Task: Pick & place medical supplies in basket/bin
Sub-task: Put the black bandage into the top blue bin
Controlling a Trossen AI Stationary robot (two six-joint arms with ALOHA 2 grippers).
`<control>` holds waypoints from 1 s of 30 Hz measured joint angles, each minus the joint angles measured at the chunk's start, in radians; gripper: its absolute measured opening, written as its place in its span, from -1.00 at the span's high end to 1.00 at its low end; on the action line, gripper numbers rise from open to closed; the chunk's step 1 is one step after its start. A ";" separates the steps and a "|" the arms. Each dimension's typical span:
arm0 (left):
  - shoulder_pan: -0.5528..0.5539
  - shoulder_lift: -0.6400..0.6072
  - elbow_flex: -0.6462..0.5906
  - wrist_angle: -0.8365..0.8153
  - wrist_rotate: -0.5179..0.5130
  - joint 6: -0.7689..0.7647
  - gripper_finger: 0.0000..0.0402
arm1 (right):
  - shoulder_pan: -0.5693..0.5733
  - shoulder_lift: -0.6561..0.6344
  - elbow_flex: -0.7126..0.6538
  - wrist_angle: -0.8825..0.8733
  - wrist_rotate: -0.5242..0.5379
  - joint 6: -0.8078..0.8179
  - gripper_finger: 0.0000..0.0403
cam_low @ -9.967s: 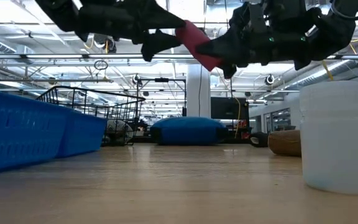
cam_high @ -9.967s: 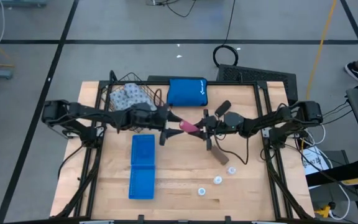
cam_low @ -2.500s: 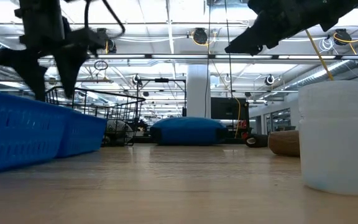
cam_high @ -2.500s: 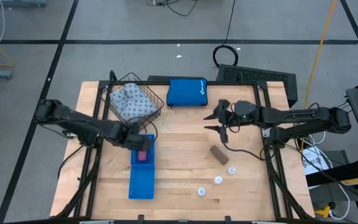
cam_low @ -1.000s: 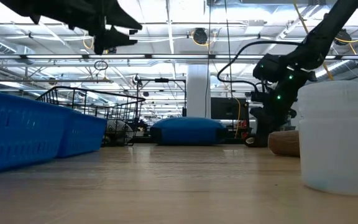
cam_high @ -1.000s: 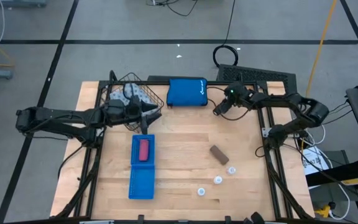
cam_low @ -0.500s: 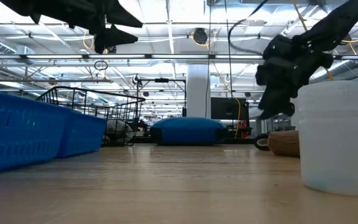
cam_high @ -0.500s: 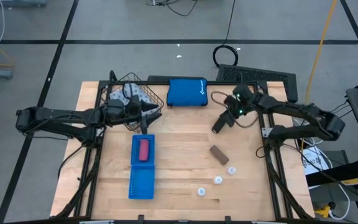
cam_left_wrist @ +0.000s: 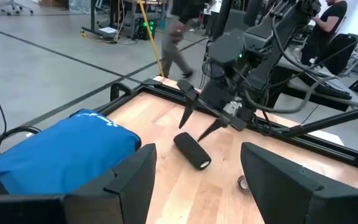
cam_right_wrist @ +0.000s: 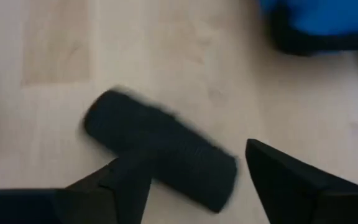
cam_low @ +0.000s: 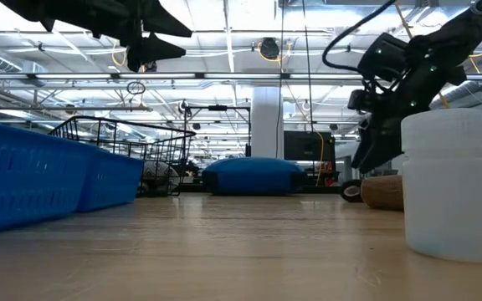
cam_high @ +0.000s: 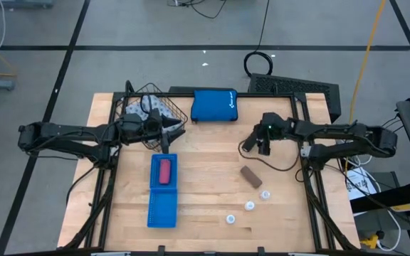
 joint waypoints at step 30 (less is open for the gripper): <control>0.000 0.000 0.000 0.002 0.016 -0.007 -0.21 | -0.020 0.062 -0.003 0.111 -0.159 0.655 -0.22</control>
